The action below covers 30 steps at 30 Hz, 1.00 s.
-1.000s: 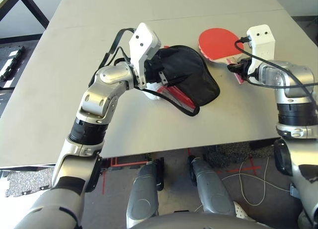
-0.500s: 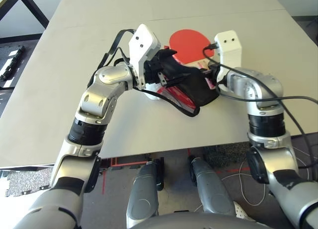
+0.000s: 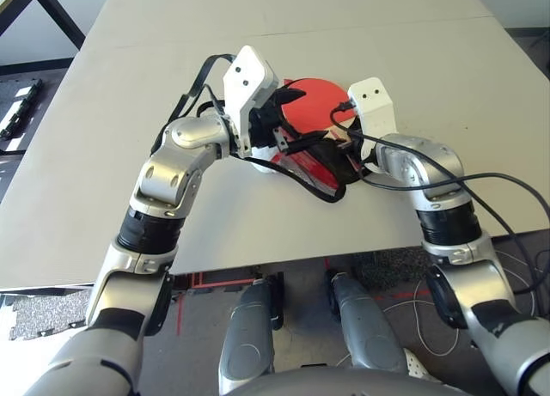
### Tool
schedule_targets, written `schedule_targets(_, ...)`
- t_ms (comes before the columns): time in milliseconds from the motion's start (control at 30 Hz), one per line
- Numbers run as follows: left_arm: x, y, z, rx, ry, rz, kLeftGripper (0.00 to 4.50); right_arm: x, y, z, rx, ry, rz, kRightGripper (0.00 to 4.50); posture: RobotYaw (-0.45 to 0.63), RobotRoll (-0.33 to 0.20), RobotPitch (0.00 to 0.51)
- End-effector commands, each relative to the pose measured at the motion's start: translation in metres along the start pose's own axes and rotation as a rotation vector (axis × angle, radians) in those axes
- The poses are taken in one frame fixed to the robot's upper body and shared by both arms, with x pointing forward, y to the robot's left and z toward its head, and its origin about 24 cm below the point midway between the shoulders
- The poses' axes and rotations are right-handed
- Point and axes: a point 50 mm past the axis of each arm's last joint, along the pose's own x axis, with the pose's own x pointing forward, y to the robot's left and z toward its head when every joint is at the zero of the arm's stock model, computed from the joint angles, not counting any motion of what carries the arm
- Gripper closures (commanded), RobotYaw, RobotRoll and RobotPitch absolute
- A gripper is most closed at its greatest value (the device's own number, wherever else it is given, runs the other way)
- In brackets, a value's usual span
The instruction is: Store the ping-pong paddle in its case and zip it.
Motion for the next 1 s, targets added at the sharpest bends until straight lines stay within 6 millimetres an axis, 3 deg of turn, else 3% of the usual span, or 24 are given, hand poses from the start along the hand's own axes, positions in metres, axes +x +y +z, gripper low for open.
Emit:
schedule_targets(33,0.001,-0.006,-0.002,0.004,0.016,-0.020,0.00,0.002,0.002,-0.004,0.001,0.011,0.026,3.32,-0.03,0.000,0.238)
schedule_targets(67,0.001,-0.006,-0.003,0.004,0.017,-0.021,0.00,0.002,0.001,-0.004,0.004,0.011,0.027,3.32,-0.03,0.000,0.239)
schedule_targets(433,0.002,-0.006,-0.003,0.006,0.019,-0.022,0.00,-0.017,-0.022,0.005,0.089,-0.060,0.062,0.04,-0.04,0.000,0.238)
schedule_targets(800,-0.002,0.001,0.007,0.028,0.003,-0.002,0.00,-0.047,-0.076,-0.004,0.057,-0.195,0.251,0.04,-0.04,0.000,0.234)
schedule_targets(1000,-0.034,0.026,0.029,0.123,0.056,0.068,0.00,-0.051,-0.083,-0.018,-0.058,-0.260,0.366,0.04,-0.02,0.000,0.236)
